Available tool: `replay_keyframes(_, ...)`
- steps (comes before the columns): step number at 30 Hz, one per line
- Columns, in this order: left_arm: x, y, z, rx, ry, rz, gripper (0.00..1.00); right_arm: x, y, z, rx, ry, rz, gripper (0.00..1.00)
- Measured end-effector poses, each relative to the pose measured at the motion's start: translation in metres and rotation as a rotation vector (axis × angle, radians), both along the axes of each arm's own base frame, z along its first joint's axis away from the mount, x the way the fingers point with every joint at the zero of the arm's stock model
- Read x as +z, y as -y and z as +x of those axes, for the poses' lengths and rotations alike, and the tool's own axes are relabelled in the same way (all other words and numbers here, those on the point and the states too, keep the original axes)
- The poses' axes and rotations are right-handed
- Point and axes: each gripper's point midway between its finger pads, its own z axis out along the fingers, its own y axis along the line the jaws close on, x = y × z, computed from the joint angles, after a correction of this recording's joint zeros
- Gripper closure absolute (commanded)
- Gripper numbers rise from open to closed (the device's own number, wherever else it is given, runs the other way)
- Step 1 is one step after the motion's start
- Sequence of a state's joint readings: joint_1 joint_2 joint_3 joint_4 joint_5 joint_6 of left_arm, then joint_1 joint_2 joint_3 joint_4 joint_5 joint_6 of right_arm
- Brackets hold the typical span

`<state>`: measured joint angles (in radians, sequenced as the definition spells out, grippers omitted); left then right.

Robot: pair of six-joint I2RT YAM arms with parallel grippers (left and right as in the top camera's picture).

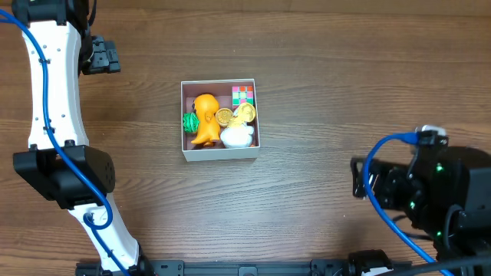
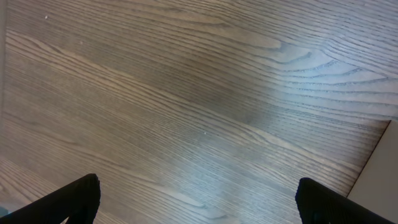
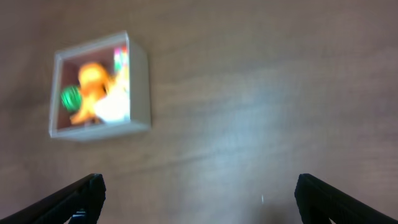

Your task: Pack container

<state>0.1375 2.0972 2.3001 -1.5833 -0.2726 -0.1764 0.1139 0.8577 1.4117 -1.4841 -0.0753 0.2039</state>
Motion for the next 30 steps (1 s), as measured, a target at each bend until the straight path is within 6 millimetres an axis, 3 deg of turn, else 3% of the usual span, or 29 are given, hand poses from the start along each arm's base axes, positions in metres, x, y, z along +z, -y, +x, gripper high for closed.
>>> replay_keyframes(4, 0.0, 0.0, 0.0, 0.0, 0.0, 0.0, 0.0, -0.017, 0.001, -0.022, 0.01, -0.112, -0.011, 0.0)
replay_keyframes(9, 0.0, 0.0, 0.0, 0.0, 0.0, 0.0, 0.0, -0.021, 0.001, -0.028, 0.016, -0.143, -0.008, 0.0)
replay_keyframes(18, 0.0, 0.0, 0.0, 0.0, 0.0, 0.0, 0.0, -0.013, -0.003, -0.016, 0.038, -0.081, -0.007, 0.0)
replay_keyframes(30, 0.0, 0.0, 0.0, 0.0, 0.0, 0.0, 0.0, 0.016, -0.006, 0.009, 0.054, 0.105, 0.001, 0.0)
